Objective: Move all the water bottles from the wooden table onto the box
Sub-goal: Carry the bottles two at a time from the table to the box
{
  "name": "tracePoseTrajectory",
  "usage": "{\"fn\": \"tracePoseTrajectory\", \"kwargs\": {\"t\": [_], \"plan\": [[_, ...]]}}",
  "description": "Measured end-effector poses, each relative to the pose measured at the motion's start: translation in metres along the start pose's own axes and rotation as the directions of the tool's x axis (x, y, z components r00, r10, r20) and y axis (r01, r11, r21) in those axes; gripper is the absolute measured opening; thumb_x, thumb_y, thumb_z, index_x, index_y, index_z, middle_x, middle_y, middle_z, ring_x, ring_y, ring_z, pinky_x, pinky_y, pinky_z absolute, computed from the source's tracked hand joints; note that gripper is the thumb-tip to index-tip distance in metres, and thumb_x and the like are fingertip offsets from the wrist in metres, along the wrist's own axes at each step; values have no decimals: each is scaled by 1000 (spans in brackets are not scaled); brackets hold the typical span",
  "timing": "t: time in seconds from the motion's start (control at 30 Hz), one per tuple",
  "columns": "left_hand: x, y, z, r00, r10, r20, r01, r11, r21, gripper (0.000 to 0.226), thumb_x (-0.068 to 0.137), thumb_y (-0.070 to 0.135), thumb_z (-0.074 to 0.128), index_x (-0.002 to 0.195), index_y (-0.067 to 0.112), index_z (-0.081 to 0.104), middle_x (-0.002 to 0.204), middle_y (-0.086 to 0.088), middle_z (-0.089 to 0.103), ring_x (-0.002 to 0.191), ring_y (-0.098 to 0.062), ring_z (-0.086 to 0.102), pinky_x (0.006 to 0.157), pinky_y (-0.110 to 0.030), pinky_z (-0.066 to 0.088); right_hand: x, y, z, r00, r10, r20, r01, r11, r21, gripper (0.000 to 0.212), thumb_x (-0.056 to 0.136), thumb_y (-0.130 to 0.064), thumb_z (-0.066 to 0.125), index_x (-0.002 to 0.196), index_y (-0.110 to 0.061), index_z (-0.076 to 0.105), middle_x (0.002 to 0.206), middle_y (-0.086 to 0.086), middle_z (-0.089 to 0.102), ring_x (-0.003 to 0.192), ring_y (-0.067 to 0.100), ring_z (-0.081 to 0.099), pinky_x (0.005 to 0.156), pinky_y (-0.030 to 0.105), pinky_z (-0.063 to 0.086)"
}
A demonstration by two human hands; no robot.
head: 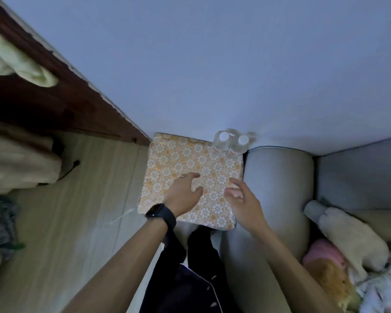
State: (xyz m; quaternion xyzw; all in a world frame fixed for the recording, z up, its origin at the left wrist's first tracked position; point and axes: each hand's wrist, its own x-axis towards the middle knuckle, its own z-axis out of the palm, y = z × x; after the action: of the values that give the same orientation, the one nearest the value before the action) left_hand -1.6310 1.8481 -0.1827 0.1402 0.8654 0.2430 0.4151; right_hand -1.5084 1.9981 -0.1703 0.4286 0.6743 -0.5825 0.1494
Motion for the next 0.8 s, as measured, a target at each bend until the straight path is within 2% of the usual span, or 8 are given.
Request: {"fn": "tracePoseTrajectory", "kwargs": {"t": [0.1, 0.17, 0.27, 0.33, 0.43, 0.53, 0.67, 0.8], "plan": [[-56, -18, -24, 994, -34, -103, 30, 999, -41, 47, 98, 35, 55, 143, 23, 49, 147, -2, 49, 133, -18, 49, 98, -22, 37, -39, -32, 12, 991, -123, 51, 127, 987, -99, 38, 98, -32, 61, 134, -42, 53, 114, -17, 69, 100, -1, 65, 71, 9, 45], [-95, -34, -40, 983, -68, -170, 58, 996, -62, 47, 98, 35, 54, 143, 23, 48, 147, -3, 51, 132, -20, 50, 102, -27, 41, -61, -59, 24, 965, -234, 117, 254, 948, -194, 37, 98, -30, 62, 133, -39, 55, 114, -18, 68, 100, -7, 64, 77, 8, 45], [-153, -62, -66, 964, -132, -229, 116, 990, -82, 47, 99, 35, 51, 144, 25, 46, 141, -6, 53, 117, -24, 60, 99, -36, 48, -94, -101, 53, 878, -385, 284, 465, 826, -318, 33, 99, -32, 62, 132, -36, 59, 116, -20, 67, 103, -9, 62, 81, 3, 44], [-195, -86, -85, 927, -188, -324, 156, 980, -123, 46, 99, 38, 50, 144, 28, 45, 135, -8, 56, 104, -26, 63, 93, -37, 51, -117, -127, 81, 792, -462, 399, 600, 707, -374, 33, 98, -35, 61, 132, -36, 60, 119, -22, 66, 108, -7, 61, 90, 12, 47], [-266, -129, -108, 809, -247, -534, 187, 968, -165, 46, 98, 34, 51, 143, 24, 48, 139, -6, 55, 122, -26, 56, 102, -36, 45, -159, -159, 134, 635, -553, 539, 770, 507, -387, 29, 98, -35, 61, 127, -35, 65, 115, -22, 67, 110, -3, 60, 93, 25, 52], [-347, -178, -119, 642, -309, -702, 236, 950, -204, 42, 97, 32, 53, 139, 22, 52, 133, -3, 59, 123, -26, 55, 104, -37, 43, -216, -182, 200, 460, -607, 648, 887, 288, -360, 25, 97, -32, 63, 120, -34, 70, 94, -23, 63, 97, 0, 58, 88, 22, 46], [-458, -253, -114, 429, -397, -811, 263, 914, -309, 38, 94, 32, 60, 131, 22, 60, 129, -2, 63, 119, -27, 58, 99, -38, 46, -309, -184, 295, 217, -607, 764, 967, 26, -254, 26, 97, -31, 63, 122, -30, 71, 123, -13, 66, 114, 8, 56, 96, 14, 33], [-559, -314, -102, 277, -462, -843, 294, 876, -383, 38, 92, 33, 62, 129, 22, 61, 129, -4, 64, 118, -29, 58, 98, -40, 47, -404, -167, 376, 50, -552, 832, 988, -96, -124, 29, 96, -35, 62, 124, -30, 69, 131, -8, 63, 122, 14, 51, 103, 16, 31]]}}
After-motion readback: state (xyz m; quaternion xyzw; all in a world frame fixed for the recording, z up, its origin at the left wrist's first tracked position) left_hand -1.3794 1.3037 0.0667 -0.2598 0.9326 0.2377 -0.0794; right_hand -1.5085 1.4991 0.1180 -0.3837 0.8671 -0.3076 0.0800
